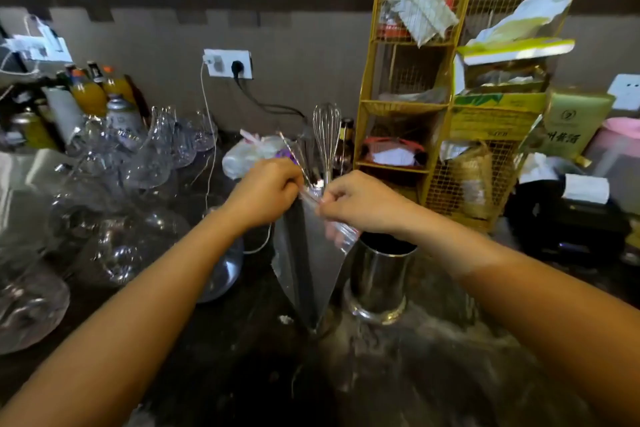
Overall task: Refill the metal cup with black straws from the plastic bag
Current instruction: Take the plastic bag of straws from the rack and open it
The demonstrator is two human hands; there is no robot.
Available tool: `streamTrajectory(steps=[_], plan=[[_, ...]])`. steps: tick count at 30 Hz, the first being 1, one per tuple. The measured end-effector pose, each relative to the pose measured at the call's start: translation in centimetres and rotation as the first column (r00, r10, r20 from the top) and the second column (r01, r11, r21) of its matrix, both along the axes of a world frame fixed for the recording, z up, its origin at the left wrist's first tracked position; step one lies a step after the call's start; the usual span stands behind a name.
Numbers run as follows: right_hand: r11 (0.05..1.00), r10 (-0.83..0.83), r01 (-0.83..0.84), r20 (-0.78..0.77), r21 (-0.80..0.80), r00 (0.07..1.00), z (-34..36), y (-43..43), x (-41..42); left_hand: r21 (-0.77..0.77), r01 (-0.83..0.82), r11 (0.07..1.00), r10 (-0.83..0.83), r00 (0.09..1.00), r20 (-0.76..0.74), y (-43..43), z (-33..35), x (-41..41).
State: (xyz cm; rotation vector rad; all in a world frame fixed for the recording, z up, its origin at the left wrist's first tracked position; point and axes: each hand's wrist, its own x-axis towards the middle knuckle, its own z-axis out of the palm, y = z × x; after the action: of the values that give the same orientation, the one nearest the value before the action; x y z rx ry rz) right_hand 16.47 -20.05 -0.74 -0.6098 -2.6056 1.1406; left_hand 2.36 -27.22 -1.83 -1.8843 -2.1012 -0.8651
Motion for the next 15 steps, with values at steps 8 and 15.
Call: streamTrajectory(steps=[8,15], plan=[[0.979,-0.006,0.018,0.06,-0.203,0.998,-5.2,-1.3,0.4,-0.163,0.032,0.986,-0.014,0.993,0.114,-0.9,-5.7,0.7],[0.965,-0.015,0.035,0.081,-0.259,0.997,-7.5,-1.9,0.1,-0.145,0.039,0.989,-0.007,0.976,0.22,-1.7,-8.0,1.0]])
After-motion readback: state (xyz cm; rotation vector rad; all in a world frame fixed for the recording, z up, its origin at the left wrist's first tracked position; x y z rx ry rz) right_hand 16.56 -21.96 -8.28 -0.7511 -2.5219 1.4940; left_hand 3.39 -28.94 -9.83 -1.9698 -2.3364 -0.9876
